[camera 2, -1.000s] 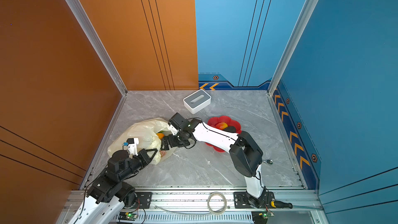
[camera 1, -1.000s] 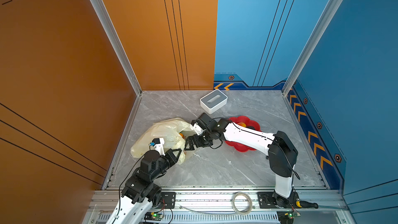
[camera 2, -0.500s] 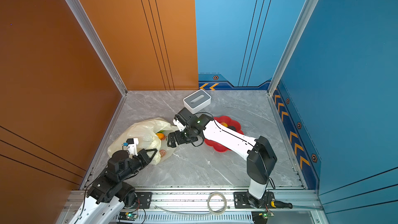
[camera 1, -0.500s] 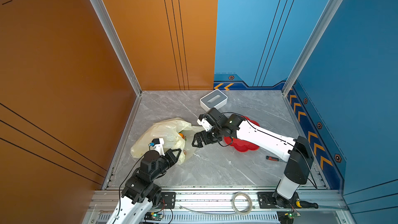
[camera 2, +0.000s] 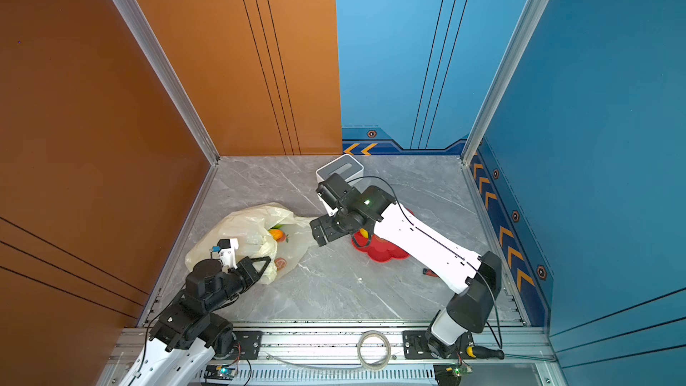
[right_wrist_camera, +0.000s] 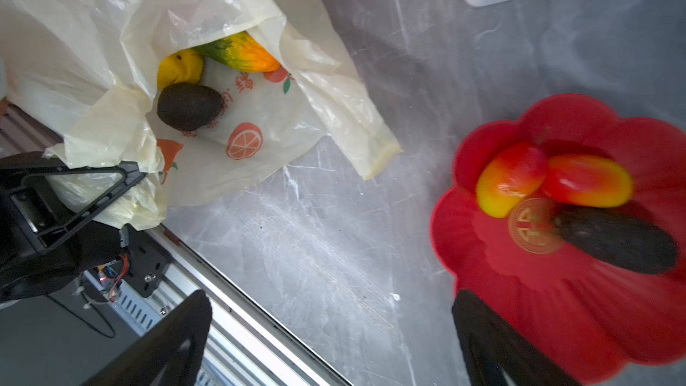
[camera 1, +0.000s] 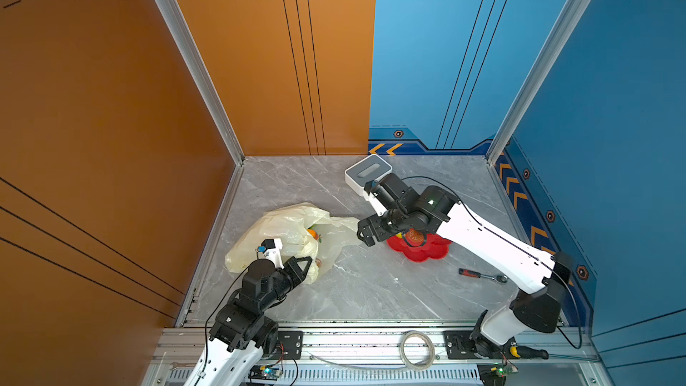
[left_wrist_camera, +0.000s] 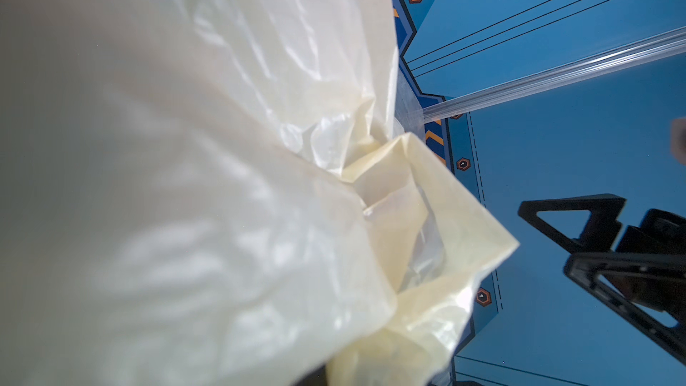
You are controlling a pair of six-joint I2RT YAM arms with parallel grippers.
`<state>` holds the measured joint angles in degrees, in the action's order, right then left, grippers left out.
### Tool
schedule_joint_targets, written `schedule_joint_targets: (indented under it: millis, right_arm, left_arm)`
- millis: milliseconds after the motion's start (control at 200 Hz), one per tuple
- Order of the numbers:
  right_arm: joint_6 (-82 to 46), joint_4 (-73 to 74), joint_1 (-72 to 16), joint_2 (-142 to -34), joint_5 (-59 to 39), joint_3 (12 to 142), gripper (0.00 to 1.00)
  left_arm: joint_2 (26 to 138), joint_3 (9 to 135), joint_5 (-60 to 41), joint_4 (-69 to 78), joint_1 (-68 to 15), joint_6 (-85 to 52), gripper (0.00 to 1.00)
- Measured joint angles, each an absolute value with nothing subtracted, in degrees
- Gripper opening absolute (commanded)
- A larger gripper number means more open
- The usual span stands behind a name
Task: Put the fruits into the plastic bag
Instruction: 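Withdraw the open right gripper from the bag and move it over the red bowl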
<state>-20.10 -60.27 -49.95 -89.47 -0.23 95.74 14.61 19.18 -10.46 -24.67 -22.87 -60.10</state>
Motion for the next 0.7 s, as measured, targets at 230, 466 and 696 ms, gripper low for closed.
schedule_joint_targets:
  millis: [230,466,696]
  right_arm:
    - [-18.79,-63.31,-47.0,-82.87,6.92,96.07,1.0]
    - [-17.98,-64.05,-40.01,-77.76,10.83,96.07,1.0]
    - [-17.8,-63.66,-30.41,-73.87,9.96,94.85,1.0]
  left_arm:
    - [15.94,18.74,-10.5,-23.81,-22.87,-60.1,0.0]
    - [16.69,18.72,-10.57,-23.35,-22.68,-60.1,0.0]
    - [16.8,18.72,-10.76,-23.35,-22.26,-60.1,0.0]
